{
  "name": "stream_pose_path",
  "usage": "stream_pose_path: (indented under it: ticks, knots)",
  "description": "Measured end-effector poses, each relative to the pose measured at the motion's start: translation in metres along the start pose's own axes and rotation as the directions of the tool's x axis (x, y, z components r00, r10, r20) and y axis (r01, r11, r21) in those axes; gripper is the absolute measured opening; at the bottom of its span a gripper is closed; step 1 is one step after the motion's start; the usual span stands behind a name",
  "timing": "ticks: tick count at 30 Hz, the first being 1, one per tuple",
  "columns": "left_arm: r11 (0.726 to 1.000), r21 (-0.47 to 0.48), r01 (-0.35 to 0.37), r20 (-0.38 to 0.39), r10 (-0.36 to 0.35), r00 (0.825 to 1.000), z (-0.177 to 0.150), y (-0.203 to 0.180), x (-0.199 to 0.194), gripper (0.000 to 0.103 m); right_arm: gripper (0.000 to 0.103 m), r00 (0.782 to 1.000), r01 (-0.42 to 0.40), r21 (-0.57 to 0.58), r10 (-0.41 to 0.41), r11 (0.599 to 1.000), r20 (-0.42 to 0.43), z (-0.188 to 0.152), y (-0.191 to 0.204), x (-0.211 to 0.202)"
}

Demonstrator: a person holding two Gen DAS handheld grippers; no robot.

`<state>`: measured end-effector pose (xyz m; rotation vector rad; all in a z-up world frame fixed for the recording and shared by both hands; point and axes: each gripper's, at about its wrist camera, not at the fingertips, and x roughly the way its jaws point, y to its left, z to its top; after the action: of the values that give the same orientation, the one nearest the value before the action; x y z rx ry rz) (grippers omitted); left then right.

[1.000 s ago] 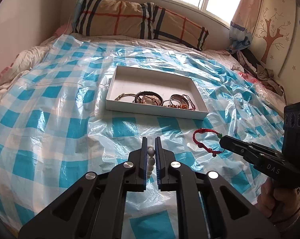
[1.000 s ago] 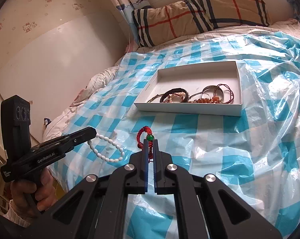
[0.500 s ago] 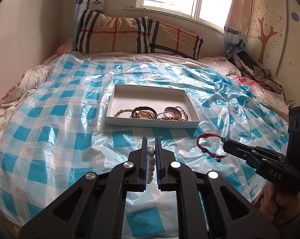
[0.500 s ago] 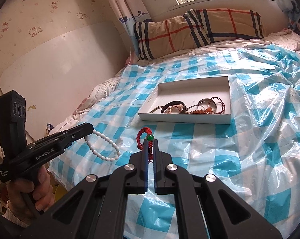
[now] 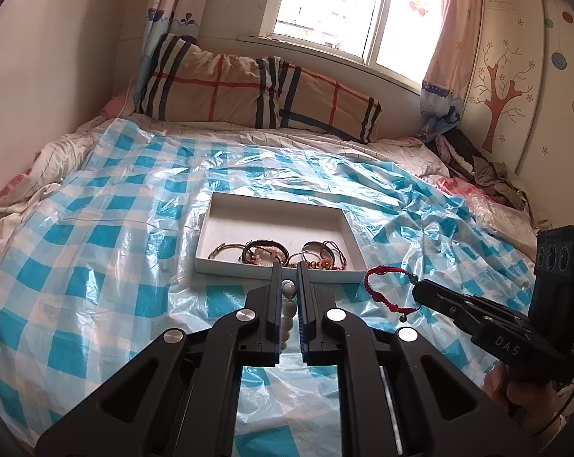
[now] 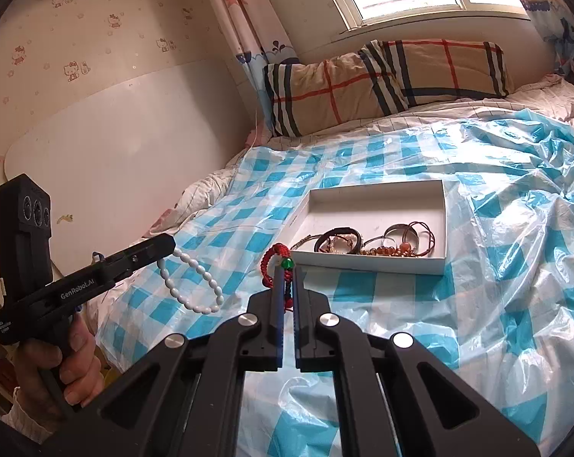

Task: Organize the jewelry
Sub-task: 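Carry pearl bracelet in left gripper to tray while right carries red cord bracelet, then lower both bracelets into the tray and open both grippers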

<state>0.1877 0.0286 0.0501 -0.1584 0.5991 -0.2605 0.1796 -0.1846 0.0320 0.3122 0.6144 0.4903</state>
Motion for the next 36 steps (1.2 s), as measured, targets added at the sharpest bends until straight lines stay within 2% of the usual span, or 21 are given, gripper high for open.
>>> stream_pose_path:
  ticks: [7,17,29,31,33,35,36]
  knots:
    - [0.998,-0.031,0.063,0.005,-0.063,0.998,0.022,0.007,0.031,0.007,0.005,1.0,0.013,0.007,-0.013,1.0,0.02,0.016,-0.016,0.022]
    - [0.988,-0.071,0.136,-0.02,-0.138,0.99,0.042,0.005,0.111,0.007,0.005,0.999,0.043,0.021,-0.043,0.999,0.023,0.033,-0.046,0.068]
    - [0.978,-0.142,0.153,-0.065,-0.163,0.984,0.046,0.019,0.202,0.007,0.005,0.998,0.067,0.037,-0.066,0.997,-0.019,0.039,-0.081,0.137]
    - [0.981,-0.142,0.132,-0.082,-0.145,0.986,0.045,0.021,0.217,0.007,0.005,0.995,0.093,0.042,-0.092,0.995,-0.025,0.038,-0.087,0.149]
    - [0.991,-0.125,0.051,-0.123,-0.066,0.99,0.042,0.025,0.233,0.012,0.008,0.992,0.122,0.053,-0.12,0.991,-0.047,0.036,-0.094,0.16]
    - [0.989,-0.144,-0.026,-0.157,0.003,0.988,0.039,0.034,0.241,0.035,0.024,0.989,0.144,0.067,-0.141,0.987,-0.046,0.036,-0.099,0.16]
    - [0.986,-0.157,-0.051,-0.161,0.025,0.987,0.038,0.039,0.24,0.037,0.024,0.989,0.143,0.067,-0.14,0.987,-0.04,0.036,-0.098,0.155]
